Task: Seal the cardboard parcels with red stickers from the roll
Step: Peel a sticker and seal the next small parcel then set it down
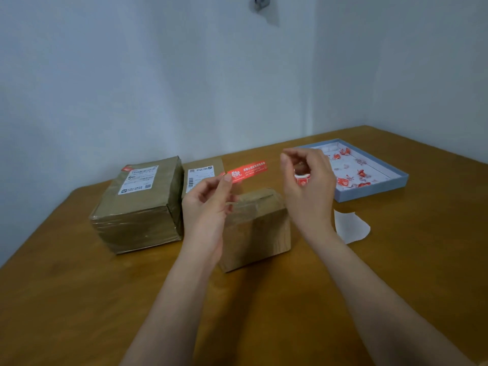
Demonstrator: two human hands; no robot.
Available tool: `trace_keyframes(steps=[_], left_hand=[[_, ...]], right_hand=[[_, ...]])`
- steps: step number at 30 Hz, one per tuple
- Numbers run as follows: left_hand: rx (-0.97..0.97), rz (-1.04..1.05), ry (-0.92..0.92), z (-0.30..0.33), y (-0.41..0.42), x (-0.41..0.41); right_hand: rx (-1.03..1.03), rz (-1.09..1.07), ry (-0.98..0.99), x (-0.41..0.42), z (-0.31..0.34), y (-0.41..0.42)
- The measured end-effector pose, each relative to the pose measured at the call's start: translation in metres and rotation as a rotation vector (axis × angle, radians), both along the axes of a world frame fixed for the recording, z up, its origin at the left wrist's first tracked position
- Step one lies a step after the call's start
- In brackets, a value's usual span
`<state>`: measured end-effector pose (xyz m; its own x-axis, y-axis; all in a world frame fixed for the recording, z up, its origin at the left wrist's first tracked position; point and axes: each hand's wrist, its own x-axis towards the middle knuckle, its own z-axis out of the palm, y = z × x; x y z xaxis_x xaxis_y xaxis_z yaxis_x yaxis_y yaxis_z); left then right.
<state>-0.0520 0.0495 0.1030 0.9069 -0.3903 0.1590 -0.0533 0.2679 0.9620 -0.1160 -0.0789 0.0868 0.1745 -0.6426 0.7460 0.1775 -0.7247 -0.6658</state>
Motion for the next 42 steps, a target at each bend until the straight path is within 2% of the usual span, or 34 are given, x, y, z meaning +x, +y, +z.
trace_keyframes(steps=[3,7,19,25,30,35,42], left_hand=[[0.009,0.022,-0.001,-0.003,0.006,0.012],[0.024,0.032,-0.031,-0.005,0.011,0.025],[0.059,-0.004,-0.097,-0.016,0.015,0.036],[0.053,-0.017,-0.105,-0.016,0.015,0.04],[0.068,-0.016,-0.104,-0.016,0.013,0.04],[0.054,-0.068,-0.087,-0.009,0.012,0.043],[0.085,-0.141,-0.127,-0.001,0.01,0.048]], right_hand=[[0.136,0.148,0.216,0.006,0.009,-0.013],[0.117,0.307,0.36,0.015,0.008,-0.021],[0.143,0.563,0.435,0.028,0.006,-0.039],[0.139,0.535,0.522,0.031,0.004,-0.044],[0.176,0.599,0.416,0.024,0.002,-0.041],[0.243,0.548,0.343,0.024,-0.002,-0.036],[0.241,0.522,0.339,0.022,-0.009,-0.034]])
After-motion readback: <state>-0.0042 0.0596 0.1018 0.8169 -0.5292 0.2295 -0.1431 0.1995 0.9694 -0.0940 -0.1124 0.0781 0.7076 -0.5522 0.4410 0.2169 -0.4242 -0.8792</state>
